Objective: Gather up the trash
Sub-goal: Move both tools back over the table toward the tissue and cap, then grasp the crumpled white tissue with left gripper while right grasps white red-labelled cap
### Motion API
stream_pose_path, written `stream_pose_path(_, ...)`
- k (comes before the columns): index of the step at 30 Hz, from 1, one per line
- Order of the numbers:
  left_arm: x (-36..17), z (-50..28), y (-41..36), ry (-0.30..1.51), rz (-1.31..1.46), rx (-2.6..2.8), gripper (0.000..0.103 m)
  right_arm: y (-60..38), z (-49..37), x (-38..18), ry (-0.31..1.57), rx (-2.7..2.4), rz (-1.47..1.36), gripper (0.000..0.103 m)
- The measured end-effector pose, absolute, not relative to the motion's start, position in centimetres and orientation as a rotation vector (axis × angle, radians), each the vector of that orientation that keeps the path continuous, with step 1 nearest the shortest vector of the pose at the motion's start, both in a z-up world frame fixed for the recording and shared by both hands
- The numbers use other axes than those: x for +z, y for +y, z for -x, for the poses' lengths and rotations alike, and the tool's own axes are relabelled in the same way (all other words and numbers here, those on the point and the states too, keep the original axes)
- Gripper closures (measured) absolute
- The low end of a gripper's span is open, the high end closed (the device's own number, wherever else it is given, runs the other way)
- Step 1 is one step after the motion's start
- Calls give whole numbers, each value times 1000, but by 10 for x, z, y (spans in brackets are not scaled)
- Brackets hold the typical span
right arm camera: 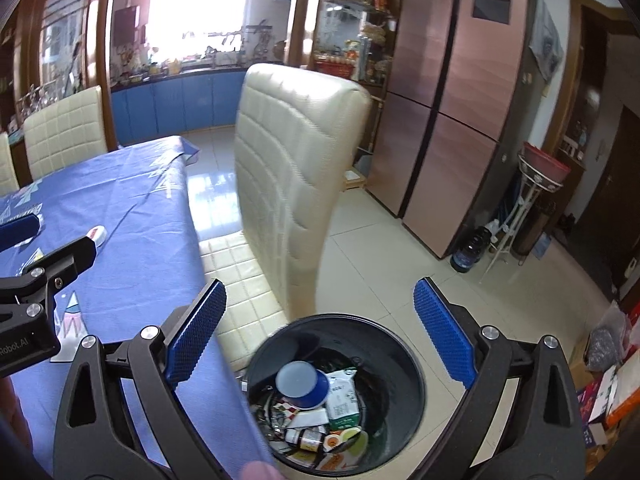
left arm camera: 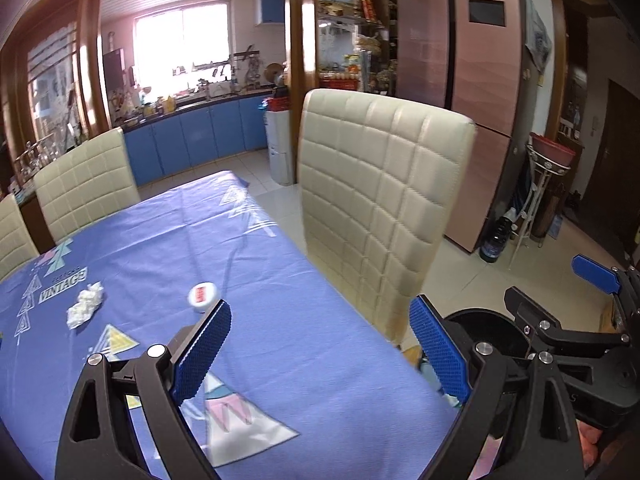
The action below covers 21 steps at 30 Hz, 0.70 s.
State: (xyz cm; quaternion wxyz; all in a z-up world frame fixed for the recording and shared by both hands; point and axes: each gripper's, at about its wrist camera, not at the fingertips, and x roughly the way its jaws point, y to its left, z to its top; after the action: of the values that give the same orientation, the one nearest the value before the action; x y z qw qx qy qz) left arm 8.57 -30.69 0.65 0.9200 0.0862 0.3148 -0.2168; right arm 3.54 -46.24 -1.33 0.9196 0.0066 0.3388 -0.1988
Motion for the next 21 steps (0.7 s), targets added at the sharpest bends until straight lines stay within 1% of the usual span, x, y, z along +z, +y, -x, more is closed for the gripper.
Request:
stream_pose_path(14,-35,-186,-144,744,-106,-175,15,-325,-164,-57,831,-165,57,9)
stream_pose_path(21,-56,-229,-89,776,-119,-110,15,-282,-217,-81,892,-119,84,9)
